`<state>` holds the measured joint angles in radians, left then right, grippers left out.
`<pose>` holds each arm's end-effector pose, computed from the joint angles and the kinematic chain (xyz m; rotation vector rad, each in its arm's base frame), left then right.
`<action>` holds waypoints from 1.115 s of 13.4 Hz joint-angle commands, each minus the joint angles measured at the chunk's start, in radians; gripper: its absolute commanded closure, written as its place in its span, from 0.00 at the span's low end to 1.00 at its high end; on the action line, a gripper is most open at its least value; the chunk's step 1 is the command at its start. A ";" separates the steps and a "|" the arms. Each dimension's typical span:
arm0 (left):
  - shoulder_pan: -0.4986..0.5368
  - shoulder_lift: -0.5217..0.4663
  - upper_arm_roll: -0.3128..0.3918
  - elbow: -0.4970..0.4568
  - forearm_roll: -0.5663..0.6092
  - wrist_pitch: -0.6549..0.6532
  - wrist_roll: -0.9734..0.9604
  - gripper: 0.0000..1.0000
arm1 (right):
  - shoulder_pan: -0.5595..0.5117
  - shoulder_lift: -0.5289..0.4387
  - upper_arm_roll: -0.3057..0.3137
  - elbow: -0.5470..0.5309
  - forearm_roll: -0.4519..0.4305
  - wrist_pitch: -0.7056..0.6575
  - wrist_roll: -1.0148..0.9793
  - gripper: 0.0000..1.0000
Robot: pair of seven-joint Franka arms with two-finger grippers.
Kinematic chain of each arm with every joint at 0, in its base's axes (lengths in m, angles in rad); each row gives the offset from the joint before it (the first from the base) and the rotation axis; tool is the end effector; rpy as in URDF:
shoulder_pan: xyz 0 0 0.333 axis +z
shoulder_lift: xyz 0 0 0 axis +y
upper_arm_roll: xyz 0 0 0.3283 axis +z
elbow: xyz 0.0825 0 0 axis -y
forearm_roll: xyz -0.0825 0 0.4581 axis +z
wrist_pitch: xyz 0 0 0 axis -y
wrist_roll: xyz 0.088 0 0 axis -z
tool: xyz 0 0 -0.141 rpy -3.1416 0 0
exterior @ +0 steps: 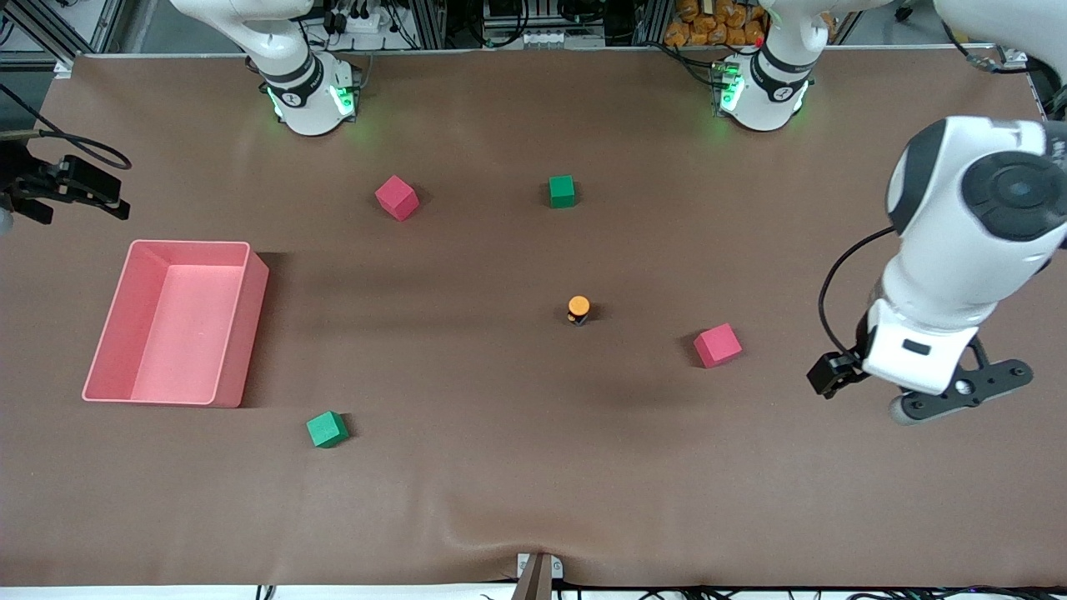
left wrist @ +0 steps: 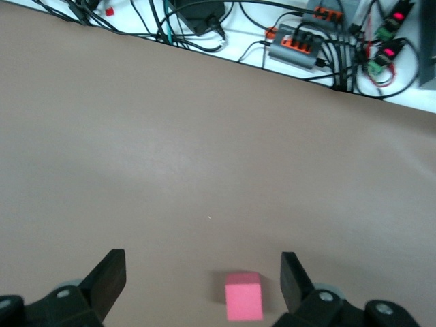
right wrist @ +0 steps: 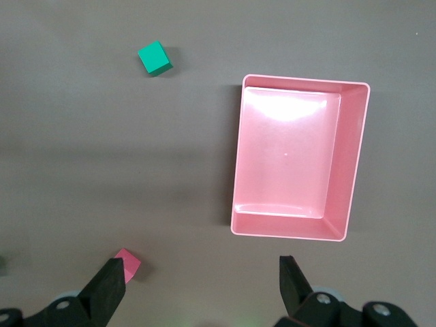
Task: Place and upright button with both arms
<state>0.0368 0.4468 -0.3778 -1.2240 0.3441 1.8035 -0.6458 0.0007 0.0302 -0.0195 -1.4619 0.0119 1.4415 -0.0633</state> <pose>0.7664 -0.1691 0.5215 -3.0018 -0.4528 -0.3461 0.6233 -0.0097 0.6317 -3.1265 -0.0715 0.0783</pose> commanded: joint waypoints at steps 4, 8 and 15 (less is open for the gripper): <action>-0.087 -0.155 0.201 -0.031 -0.250 -0.166 0.117 0.00 | 0.001 -0.009 -0.002 0.006 0.008 -0.013 0.003 0.00; -0.092 -0.219 0.264 -0.035 -0.287 -0.315 0.227 0.00 | -0.004 -0.010 -0.008 0.006 0.008 -0.016 0.002 0.00; -0.098 -0.486 0.382 -0.296 -0.346 -0.375 0.436 0.00 | -0.014 -0.012 -0.004 0.008 0.010 -0.015 0.003 0.00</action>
<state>-0.0565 0.0672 -0.0470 -1.3871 0.0306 1.4084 -0.2638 -0.0057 0.0294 -0.0256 -1.4609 0.0119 1.4377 -0.0633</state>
